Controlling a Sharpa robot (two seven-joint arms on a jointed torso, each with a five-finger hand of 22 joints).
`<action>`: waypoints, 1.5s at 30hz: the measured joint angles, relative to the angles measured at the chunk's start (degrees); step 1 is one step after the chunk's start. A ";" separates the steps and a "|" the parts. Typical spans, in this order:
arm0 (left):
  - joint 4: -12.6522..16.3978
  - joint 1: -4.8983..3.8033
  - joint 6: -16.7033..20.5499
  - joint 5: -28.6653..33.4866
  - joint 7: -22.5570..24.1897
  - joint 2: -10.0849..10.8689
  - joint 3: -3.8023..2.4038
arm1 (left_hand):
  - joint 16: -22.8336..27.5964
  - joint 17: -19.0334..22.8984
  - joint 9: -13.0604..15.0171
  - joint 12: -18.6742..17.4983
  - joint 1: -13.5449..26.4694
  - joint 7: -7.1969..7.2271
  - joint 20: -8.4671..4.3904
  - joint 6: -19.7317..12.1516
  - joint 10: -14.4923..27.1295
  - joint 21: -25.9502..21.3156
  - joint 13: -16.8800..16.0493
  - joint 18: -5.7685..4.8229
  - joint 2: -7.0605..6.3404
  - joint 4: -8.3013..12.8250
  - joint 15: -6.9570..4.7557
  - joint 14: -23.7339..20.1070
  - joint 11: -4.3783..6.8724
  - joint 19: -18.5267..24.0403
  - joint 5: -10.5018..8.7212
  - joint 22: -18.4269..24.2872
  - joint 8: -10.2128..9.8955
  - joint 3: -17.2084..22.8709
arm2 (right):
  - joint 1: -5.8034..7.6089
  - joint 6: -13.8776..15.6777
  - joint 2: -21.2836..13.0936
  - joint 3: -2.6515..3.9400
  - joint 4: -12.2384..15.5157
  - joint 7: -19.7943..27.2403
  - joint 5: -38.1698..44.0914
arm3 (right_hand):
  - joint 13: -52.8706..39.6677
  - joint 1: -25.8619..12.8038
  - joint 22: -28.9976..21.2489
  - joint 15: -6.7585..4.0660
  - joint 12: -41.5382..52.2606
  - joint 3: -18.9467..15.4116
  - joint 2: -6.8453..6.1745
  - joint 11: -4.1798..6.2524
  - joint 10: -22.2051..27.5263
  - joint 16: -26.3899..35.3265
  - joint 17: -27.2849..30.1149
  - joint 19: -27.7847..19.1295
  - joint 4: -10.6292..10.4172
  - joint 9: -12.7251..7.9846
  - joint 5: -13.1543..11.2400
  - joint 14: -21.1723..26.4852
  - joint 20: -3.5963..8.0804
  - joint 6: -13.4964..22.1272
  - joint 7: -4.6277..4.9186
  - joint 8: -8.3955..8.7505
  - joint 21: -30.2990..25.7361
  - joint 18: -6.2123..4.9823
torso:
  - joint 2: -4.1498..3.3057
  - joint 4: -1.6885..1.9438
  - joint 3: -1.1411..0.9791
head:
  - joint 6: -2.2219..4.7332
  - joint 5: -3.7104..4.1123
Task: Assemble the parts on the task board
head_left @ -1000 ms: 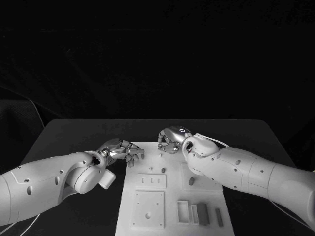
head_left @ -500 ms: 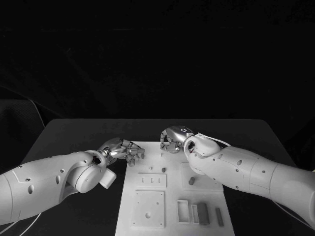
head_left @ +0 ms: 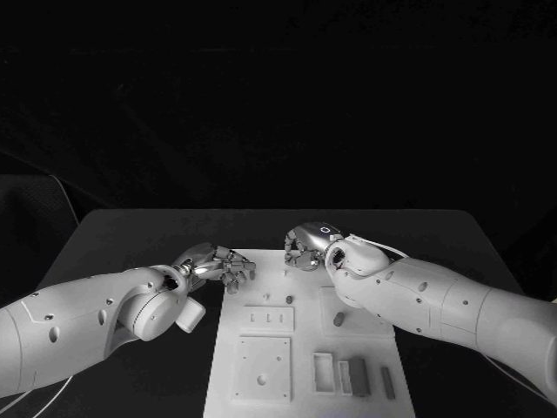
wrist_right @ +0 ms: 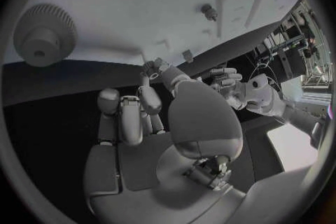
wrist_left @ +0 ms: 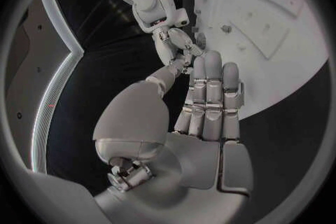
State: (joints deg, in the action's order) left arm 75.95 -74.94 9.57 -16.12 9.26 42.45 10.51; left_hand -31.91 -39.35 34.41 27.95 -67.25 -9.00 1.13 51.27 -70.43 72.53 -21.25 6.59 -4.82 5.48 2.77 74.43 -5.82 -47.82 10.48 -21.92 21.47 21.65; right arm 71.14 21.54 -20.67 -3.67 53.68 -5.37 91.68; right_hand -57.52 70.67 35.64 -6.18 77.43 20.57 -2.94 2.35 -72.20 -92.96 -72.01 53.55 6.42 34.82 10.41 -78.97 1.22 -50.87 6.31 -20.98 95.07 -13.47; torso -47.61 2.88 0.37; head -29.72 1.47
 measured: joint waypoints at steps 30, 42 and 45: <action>0.25 -0.32 -0.12 0.75 0.02 -0.27 -0.01 | 0.00 -0.10 -0.04 0.00 0.00 0.00 0.00 0.00 0.00 0.00 0.00 0.51 0.00 0.00 0.00 0.00 0.00 0.00 0.00 0.04 0.00 0.00 | -0.07 -1.13 0.97 -0.02 -1.38 -0.06 0.00 | -0.05 0.24 0.04 0.06 0.23 0.10 0.24 0.20 -0.21 -0.20 0.00 0.22 0.11 0.00 -0.04 0.04 0.20 -0.18 -0.12 -0.03 0.00 0.20 | -0.16 0.03 0.08 | -0.31 -0.03; 0.27 -0.40 -0.19 1.07 0.05 -0.26 -0.02 | 0.00 -0.15 -0.04 0.00 0.00 0.00 0.00 0.00 0.00 0.00 0.00 0.48 0.00 0.00 0.00 0.00 0.00 0.00 0.00 0.04 0.00 0.00 | -0.16 -0.95 0.97 -0.01 -1.49 -0.07 0.00 | -0.04 0.24 0.10 0.07 0.23 0.16 0.24 0.19 -0.22 -0.20 0.03 0.22 0.17 0.00 -0.04 0.03 0.19 -0.19 -0.10 -0.03 0.00 0.24 | -0.23 0.02 0.12 | -0.57 -0.41; 0.25 -0.40 -0.20 1.10 0.06 -0.29 -0.02 | 0.00 -0.15 -0.04 0.00 0.00 0.00 0.00 0.00 0.00 0.00 0.00 0.46 0.00 0.00 0.00 0.00 0.00 0.00 0.00 0.04 -0.22 0.00 | -0.16 -0.96 1.00 -0.02 -1.55 -0.07 0.00 | -0.04 0.24 0.09 0.07 0.23 0.16 0.24 0.19 -0.21 -0.20 0.03 0.22 0.16 -0.02 -0.04 0.03 0.19 -0.19 -0.09 -0.02 0.00 0.25 | -0.23 -0.04 0.12 | -0.62 -0.44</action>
State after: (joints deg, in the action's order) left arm 76.21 -75.34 9.36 -15.03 9.32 42.16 10.49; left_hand -31.91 -39.50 34.38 27.95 -67.25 -9.00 1.14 51.27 -70.42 72.52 -21.25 7.05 -4.82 5.48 2.76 74.43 -5.82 -47.82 10.48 -21.88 21.26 21.65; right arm 70.98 20.58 -19.66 -3.69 52.13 -5.44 91.69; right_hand -57.56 70.91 35.73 -6.11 77.66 20.73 -2.71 2.54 -72.41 -93.16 -71.98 53.77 6.59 34.80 10.37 -78.94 1.41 -51.06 6.22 -21.00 95.07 -13.22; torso -47.84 2.84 0.49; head -30.34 1.03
